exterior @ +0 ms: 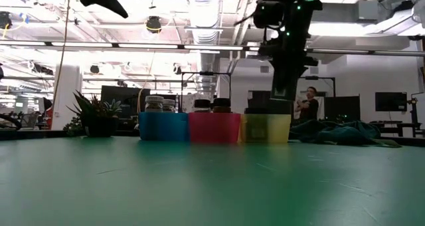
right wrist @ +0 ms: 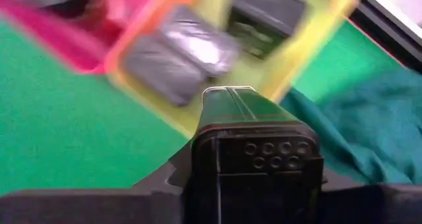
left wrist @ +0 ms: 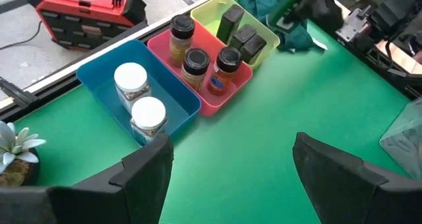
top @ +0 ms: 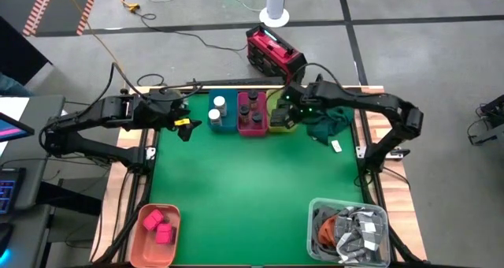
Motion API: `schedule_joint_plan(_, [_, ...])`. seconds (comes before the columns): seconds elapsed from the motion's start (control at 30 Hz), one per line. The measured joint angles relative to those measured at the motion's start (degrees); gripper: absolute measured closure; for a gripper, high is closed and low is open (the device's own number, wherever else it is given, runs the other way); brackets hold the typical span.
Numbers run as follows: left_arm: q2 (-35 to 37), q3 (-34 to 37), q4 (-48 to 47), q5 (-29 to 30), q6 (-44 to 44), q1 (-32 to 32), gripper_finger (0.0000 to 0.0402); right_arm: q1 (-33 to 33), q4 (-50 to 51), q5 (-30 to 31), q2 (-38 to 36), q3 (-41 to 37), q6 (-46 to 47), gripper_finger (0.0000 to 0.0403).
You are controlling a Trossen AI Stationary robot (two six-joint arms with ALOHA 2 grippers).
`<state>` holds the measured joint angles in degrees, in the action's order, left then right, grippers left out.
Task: Sort spices by type
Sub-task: Put the black seasoning can into the yellow bin
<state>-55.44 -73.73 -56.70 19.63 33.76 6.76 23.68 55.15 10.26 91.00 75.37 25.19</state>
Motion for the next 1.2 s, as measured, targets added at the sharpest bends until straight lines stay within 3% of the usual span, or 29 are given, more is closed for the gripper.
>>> schedule_joint_plan(0.33, [-0.02,0.0,-0.01,-0.32,3.07,0.01,0.0102,1.9,-4.88,2.26,0.27,0.0,11.91,0.0242])
schedule_joint_plan(0.5, [-0.02,0.0,-0.74,-0.37,5.9,0.02,0.0102,1.76,-4.43,6.27,0.26,-0.91,15.12,0.0246])
schedule_joint_plan(1.03, [0.0,0.0,-1.38,-0.45,9.05,0.0,0.0102,0.05,-12.58,6.23,0.28,-8.21,29.74,0.0244])
schedule_joint_plan(1.2, [0.0,0.0,-1.36,-0.45,9.18,0.02,0.0102,0.05,-15.15,5.1,0.28,-9.03,29.59,0.0244])
